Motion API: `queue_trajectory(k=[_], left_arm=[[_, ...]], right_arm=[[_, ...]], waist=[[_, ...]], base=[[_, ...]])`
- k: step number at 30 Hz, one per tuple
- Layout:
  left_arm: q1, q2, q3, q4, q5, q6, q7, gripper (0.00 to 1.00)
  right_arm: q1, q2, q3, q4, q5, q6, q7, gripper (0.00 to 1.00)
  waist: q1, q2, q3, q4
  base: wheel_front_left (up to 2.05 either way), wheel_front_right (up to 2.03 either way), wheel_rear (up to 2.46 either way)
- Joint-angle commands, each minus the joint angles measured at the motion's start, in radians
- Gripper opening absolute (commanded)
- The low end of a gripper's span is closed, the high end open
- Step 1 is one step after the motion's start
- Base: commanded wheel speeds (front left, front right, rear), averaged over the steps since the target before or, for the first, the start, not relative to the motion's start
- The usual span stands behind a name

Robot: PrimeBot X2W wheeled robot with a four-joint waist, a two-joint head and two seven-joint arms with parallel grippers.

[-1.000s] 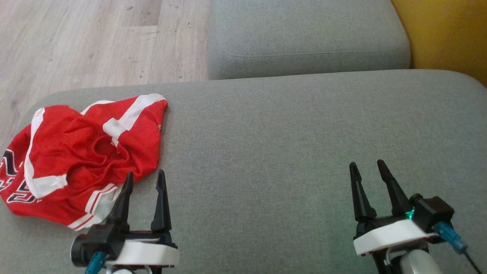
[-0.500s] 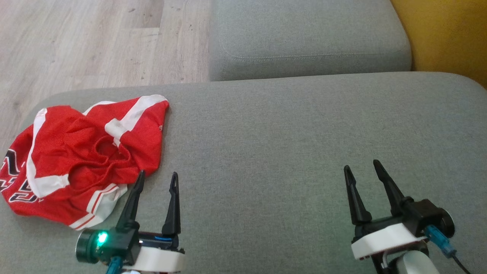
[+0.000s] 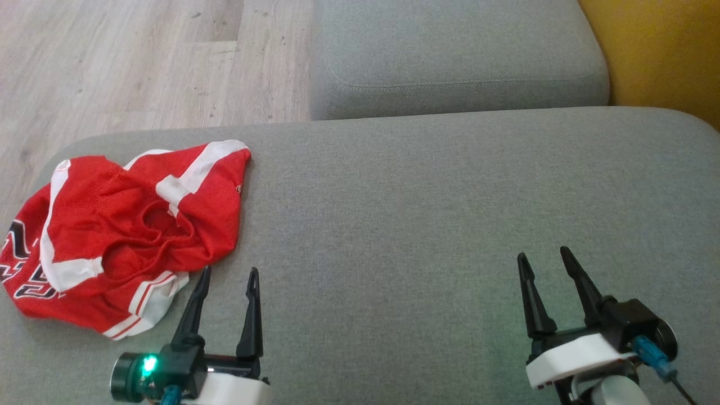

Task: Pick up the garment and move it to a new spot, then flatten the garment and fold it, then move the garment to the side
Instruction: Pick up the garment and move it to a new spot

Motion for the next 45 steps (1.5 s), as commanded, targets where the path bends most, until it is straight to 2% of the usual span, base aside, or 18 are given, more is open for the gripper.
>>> queue_trajectory(k=[1,15,20,27,36,45], left_arm=[[-0.039,0.004,0.041,-0.023,-0.007,0.009,-0.010,1.00],[-0.039,0.004,0.048,-0.006,-0.011,0.012,-0.010,1.00],[-0.043,0.004,0.051,0.007,-0.013,0.014,-0.010,1.00],[-0.046,0.004,0.048,0.021,-0.009,0.016,-0.010,1.00],[-0.018,0.008,0.101,0.018,0.000,0.011,-0.010,1.00],[0.011,0.008,0.152,0.003,0.005,0.008,-0.010,1.00]], right_arm=[[-0.032,-0.009,0.020,-0.025,0.004,-0.001,-0.011,1.00],[-0.032,-0.009,0.021,-0.018,0.009,-0.001,-0.011,1.00],[-0.028,-0.009,0.020,-0.018,0.010,-0.001,-0.011,1.00],[-0.019,-0.009,0.018,-0.017,0.016,-0.001,-0.011,1.00],[-0.018,-0.009,0.050,-0.009,0.044,-0.001,-0.011,1.00],[-0.013,-0.009,0.064,0.001,0.051,-0.001,-0.011,1.00]], waist=[[0.0000,0.0000,0.000,0.000],[0.0000,0.0000,-0.002,0.006],[0.0000,0.0000,-0.001,0.031],[0.0000,0.0000,-0.001,0.143],[0.0000,0.0000,-0.003,0.312],[0.0000,0.0000,-0.018,0.393]], base=[[0.00,0.00,0.00],[0.00,0.00,0.00],[0.00,0.00,0.00],[0.00,0.00,0.00],[0.00,0.00,0.00],[0.00,0.00,0.00]])
